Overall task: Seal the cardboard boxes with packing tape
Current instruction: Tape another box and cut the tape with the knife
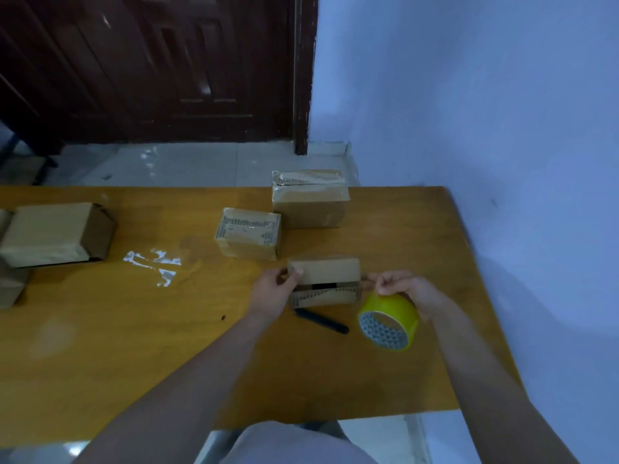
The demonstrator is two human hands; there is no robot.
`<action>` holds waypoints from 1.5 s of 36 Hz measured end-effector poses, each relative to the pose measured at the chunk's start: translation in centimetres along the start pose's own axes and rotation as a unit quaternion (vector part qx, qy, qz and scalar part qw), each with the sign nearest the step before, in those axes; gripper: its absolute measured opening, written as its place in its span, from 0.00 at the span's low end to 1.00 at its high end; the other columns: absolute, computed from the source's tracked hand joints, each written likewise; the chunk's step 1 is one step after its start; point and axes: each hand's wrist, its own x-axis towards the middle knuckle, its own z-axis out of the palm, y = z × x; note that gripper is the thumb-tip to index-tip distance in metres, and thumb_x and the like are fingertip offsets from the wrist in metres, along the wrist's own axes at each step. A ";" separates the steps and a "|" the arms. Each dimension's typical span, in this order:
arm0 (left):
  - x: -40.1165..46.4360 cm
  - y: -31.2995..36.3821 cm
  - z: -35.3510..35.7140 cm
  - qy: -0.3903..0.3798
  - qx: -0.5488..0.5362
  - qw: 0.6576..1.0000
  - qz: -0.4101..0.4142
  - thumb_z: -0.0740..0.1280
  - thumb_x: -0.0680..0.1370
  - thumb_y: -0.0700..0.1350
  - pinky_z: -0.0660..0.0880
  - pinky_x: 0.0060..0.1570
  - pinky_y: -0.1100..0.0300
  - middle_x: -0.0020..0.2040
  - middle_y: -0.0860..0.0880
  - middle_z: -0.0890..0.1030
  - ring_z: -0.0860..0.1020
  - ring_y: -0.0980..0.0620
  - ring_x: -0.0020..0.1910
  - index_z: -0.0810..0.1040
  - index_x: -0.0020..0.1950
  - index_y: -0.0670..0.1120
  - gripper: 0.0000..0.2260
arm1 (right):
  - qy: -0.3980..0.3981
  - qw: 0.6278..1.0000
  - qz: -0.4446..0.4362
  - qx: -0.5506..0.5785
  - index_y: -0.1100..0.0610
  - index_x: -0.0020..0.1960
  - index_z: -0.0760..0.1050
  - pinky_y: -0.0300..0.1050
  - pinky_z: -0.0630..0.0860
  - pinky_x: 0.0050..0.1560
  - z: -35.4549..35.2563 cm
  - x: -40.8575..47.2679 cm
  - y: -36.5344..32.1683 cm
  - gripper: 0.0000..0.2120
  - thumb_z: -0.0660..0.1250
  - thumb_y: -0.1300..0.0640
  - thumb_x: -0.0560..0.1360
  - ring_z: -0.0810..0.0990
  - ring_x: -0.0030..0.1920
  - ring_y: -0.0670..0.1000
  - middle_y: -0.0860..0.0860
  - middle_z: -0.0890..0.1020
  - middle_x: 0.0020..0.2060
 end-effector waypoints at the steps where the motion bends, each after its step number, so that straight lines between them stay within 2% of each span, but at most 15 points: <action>1: -0.2 -0.6 -0.7 0.026 -0.002 1.000 0.004 0.62 0.77 0.61 0.70 0.38 0.49 0.39 0.44 0.75 0.75 0.43 0.39 0.74 0.43 0.48 0.16 | -0.001 1.000 -0.014 -0.004 0.64 0.37 0.75 0.45 0.77 0.49 0.5 0.2 0.2 0.04 0.66 0.65 0.62 0.82 0.54 0.49 0.52 0.82 0.53; 7: -1.7 -3.7 -6.5 0.082 0.004 0.996 -0.043 0.64 0.77 0.61 0.67 0.32 0.52 0.33 0.45 0.74 0.74 0.43 0.34 0.73 0.36 0.45 0.21 | -0.036 0.997 0.002 -0.066 0.63 0.37 0.75 0.51 0.76 0.55 6.0 2.7 0.4 0.03 0.67 0.65 0.64 0.79 0.59 0.54 0.55 0.81 0.56; 10: -2.0 -5.9 -9.9 0.067 -0.018 0.993 -0.093 0.64 0.77 0.59 0.72 0.39 0.46 0.38 0.42 0.78 0.77 0.41 0.38 0.78 0.38 0.42 0.21 | -0.043 0.992 0.026 -0.114 0.61 0.36 0.76 0.49 0.76 0.50 9.3 4.7 0.7 0.03 0.68 0.63 0.63 0.79 0.51 0.58 0.57 0.82 0.45; 17: -1.6 -10.5 -13.7 -0.011 0.070 0.987 -0.147 0.62 0.78 0.61 0.65 0.38 0.49 0.39 0.44 0.68 0.68 0.46 0.37 0.70 0.39 0.46 0.19 | -0.021 0.980 0.081 -0.179 0.58 0.36 0.76 0.44 0.73 0.44 15.7 6.2 2.4 0.04 0.67 0.65 0.68 0.77 0.40 0.54 0.55 0.79 0.37; 21: -1.5 -9.8 -14.1 0.014 0.156 0.982 -0.109 0.61 0.78 0.59 0.67 0.37 0.53 0.36 0.46 0.70 0.69 0.46 0.34 0.69 0.37 0.46 0.19 | 0.019 0.988 0.055 -0.142 0.59 0.36 0.74 0.51 0.73 0.58 15.8 5.3 2.6 0.09 0.64 0.69 0.72 0.76 0.58 0.60 0.58 0.80 0.51; 24: -1.6 -8.3 -14.2 0.096 0.193 0.975 -0.052 0.61 0.78 0.58 0.73 0.49 0.52 0.53 0.45 0.75 0.75 0.44 0.51 0.76 0.54 0.44 0.18 | 0.033 0.993 0.025 -0.112 0.61 0.37 0.73 0.56 0.71 0.64 15.3 3.9 1.7 0.08 0.63 0.69 0.73 0.77 0.60 0.58 0.57 0.79 0.59; 27: -2.1 -5.8 -13.9 0.152 0.147 0.972 0.107 0.64 0.78 0.52 0.71 0.51 0.54 0.51 0.48 0.76 0.74 0.47 0.54 0.78 0.55 0.43 0.14 | 0.054 0.992 -0.027 -0.113 0.62 0.38 0.74 0.56 0.73 0.62 15.7 2.7 -0.3 0.07 0.63 0.70 0.73 0.79 0.58 0.57 0.56 0.79 0.59; 30: -3.4 -2.5 -13.3 0.041 0.029 0.973 0.226 0.67 0.77 0.51 0.71 0.46 0.56 0.43 0.52 0.75 0.74 0.52 0.45 0.78 0.44 0.49 0.07 | 0.072 0.984 -0.079 -0.141 0.60 0.38 0.74 0.52 0.76 0.55 17.5 2.3 -2.7 0.07 0.65 0.68 0.73 0.81 0.52 0.55 0.55 0.80 0.57; 33: -4.5 -0.1 -12.5 -0.067 -0.011 0.964 0.258 0.68 0.73 0.60 0.69 0.41 0.62 0.41 0.51 0.77 0.73 0.56 0.40 0.78 0.42 0.50 0.13 | 0.094 0.975 -0.122 -0.162 0.59 0.38 0.77 0.56 0.75 0.55 19.5 2.9 -4.5 0.07 0.66 0.69 0.72 0.79 0.49 0.58 0.66 0.79 0.55; 35: -4.7 0.7 -12.2 -0.073 -0.046 0.965 0.249 0.71 0.74 0.55 0.68 0.37 0.65 0.39 0.52 0.77 0.72 0.59 0.37 0.78 0.43 0.47 0.12 | 0.115 0.967 -0.143 -0.175 0.60 0.38 0.77 0.57 0.75 0.55 20.6 3.4 -5.3 0.08 0.66 0.71 0.72 0.78 0.49 0.58 0.68 0.78 0.53; 41: -4.3 0.9 -13.5 0.008 -0.016 0.973 0.231 0.70 0.76 0.46 0.64 0.33 0.60 0.31 0.55 0.74 0.70 0.56 0.32 0.76 0.38 0.44 0.10 | 0.156 0.939 -0.184 -0.247 0.58 0.37 0.78 0.42 0.74 0.42 22.7 4.5 -6.4 0.08 0.68 0.69 0.71 0.77 0.39 0.49 0.54 0.79 0.37; 44: -4.1 0.8 -14.4 0.050 0.019 0.978 0.202 0.69 0.76 0.46 0.66 0.32 0.59 0.30 0.53 0.73 0.71 0.54 0.32 0.74 0.33 0.47 0.12 | 0.173 0.936 -0.194 -0.237 0.57 0.42 0.81 0.46 0.75 0.47 23.4 4.9 -6.3 0.04 0.68 0.61 0.74 0.80 0.43 0.51 0.55 0.82 0.43; 49: -3.3 0.4 -16.3 0.077 -0.087 0.989 0.097 0.65 0.79 0.41 0.81 0.39 0.48 0.36 0.45 0.80 0.80 0.43 0.33 0.73 0.32 0.47 0.15 | 0.162 0.951 -0.168 -0.201 0.51 0.58 0.77 0.44 0.73 0.59 24.0 4.0 -5.9 0.19 0.59 0.40 0.76 0.79 0.54 0.47 0.48 0.81 0.52; 52: -3.7 0.3 -16.8 0.059 -0.149 0.986 0.034 0.60 0.82 0.40 0.79 0.34 0.54 0.36 0.43 0.79 0.78 0.49 0.27 0.72 0.35 0.44 0.14 | 0.121 0.948 -0.187 -0.226 0.56 0.59 0.76 0.48 0.73 0.60 24.1 3.1 -5.7 0.22 0.61 0.41 0.74 0.80 0.55 0.50 0.53 0.82 0.52; 54: -3.6 -0.1 -17.0 0.045 -0.186 0.982 0.003 0.59 0.82 0.39 0.78 0.37 0.51 0.32 0.44 0.78 0.77 0.50 0.24 0.73 0.36 0.44 0.15 | 0.091 0.942 -0.198 -0.255 0.62 0.57 0.75 0.50 0.75 0.57 24.3 3.0 -5.6 0.18 0.63 0.48 0.77 0.81 0.52 0.54 0.59 0.82 0.51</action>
